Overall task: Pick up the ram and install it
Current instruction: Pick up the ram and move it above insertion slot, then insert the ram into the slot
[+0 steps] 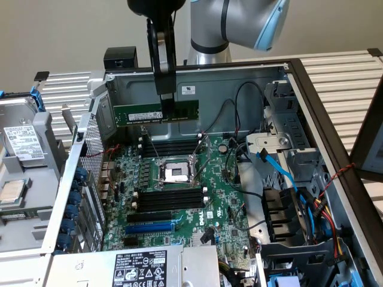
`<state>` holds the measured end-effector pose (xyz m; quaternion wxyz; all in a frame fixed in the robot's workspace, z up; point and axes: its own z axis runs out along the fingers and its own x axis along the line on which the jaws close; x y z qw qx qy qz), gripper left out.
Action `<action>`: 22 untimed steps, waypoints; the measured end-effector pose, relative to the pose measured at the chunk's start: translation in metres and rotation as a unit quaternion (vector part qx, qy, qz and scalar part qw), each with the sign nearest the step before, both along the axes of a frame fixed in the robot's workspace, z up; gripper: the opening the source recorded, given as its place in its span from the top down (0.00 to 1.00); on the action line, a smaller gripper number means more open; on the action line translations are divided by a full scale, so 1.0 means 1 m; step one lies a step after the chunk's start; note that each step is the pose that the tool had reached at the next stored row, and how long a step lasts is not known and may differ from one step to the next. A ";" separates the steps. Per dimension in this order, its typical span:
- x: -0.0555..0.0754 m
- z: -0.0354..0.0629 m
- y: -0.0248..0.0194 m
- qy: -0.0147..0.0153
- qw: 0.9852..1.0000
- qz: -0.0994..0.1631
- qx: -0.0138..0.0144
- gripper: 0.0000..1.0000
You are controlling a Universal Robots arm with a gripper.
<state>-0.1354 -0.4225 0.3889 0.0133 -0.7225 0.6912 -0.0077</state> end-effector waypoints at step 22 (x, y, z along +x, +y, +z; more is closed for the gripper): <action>0.012 -0.0367 0.0001 -0.003 0.999 -0.036 0.001 0.87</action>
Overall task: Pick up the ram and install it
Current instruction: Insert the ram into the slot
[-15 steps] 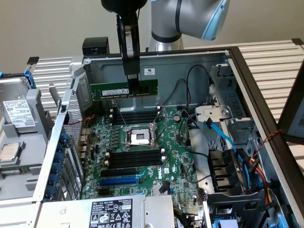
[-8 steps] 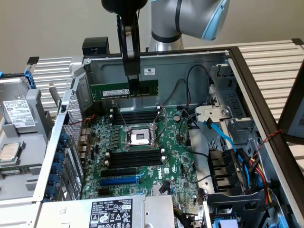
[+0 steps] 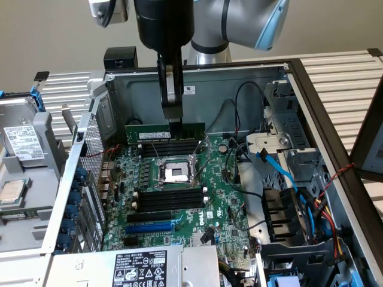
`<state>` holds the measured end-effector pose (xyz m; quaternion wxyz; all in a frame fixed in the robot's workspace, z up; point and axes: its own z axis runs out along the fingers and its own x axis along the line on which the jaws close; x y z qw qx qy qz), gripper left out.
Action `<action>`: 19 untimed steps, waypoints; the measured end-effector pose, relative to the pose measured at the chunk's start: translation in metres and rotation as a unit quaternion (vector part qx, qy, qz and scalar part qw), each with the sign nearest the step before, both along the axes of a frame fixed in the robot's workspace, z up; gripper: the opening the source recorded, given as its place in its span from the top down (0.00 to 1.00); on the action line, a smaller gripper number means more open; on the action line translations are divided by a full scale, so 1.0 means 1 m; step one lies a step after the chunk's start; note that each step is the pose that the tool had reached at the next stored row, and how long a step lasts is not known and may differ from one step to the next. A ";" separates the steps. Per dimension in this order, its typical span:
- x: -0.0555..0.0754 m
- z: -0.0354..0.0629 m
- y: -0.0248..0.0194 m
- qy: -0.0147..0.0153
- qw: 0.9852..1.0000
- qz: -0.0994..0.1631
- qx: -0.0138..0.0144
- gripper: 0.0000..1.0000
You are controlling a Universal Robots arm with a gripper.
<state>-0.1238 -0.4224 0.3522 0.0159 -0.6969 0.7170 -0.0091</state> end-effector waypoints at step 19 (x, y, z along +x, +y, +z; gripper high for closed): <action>0.010 -0.0365 0.0022 0.000 1.000 -0.028 0.000 0.87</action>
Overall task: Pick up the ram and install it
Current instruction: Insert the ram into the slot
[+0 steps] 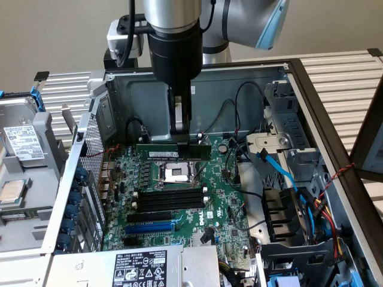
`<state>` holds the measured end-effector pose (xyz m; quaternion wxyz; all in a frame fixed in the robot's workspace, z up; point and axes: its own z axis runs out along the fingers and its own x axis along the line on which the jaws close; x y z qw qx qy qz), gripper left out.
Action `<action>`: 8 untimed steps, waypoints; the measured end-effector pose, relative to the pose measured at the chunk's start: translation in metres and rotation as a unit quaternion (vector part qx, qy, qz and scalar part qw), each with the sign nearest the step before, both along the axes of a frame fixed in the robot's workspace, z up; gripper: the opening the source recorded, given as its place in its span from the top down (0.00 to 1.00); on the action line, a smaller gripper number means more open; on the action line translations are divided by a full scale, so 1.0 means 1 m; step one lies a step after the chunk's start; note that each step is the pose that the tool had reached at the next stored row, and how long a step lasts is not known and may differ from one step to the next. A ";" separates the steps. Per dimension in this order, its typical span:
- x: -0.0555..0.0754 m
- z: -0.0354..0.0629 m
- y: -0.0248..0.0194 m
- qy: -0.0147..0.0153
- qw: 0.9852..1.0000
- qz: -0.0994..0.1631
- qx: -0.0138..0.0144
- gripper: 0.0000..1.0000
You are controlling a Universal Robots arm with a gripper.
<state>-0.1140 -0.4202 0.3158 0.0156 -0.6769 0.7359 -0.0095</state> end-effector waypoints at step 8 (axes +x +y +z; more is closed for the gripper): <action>-0.002 -0.0146 0.0051 0.000 1.000 0.000 0.000 0.87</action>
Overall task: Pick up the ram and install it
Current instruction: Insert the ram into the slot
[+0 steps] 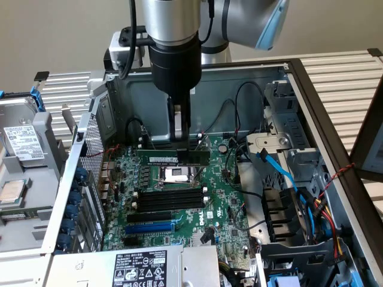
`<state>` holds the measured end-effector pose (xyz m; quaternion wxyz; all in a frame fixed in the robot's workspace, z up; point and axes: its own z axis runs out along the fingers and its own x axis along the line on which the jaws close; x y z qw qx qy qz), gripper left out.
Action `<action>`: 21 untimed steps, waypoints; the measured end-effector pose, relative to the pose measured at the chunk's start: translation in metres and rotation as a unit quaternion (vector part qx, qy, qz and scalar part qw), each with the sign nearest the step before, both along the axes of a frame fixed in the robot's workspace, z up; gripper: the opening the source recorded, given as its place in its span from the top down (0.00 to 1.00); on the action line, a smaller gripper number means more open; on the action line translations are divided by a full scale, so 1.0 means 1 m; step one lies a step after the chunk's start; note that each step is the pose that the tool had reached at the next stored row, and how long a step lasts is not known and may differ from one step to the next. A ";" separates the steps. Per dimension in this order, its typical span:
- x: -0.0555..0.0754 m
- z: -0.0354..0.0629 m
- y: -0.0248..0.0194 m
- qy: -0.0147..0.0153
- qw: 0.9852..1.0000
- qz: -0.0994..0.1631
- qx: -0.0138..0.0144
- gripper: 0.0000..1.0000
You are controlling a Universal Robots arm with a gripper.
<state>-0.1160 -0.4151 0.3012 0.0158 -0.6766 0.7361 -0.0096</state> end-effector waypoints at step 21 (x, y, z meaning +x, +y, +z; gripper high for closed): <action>-0.015 -0.0317 0.0224 -0.018 1.000 0.015 -0.006 0.87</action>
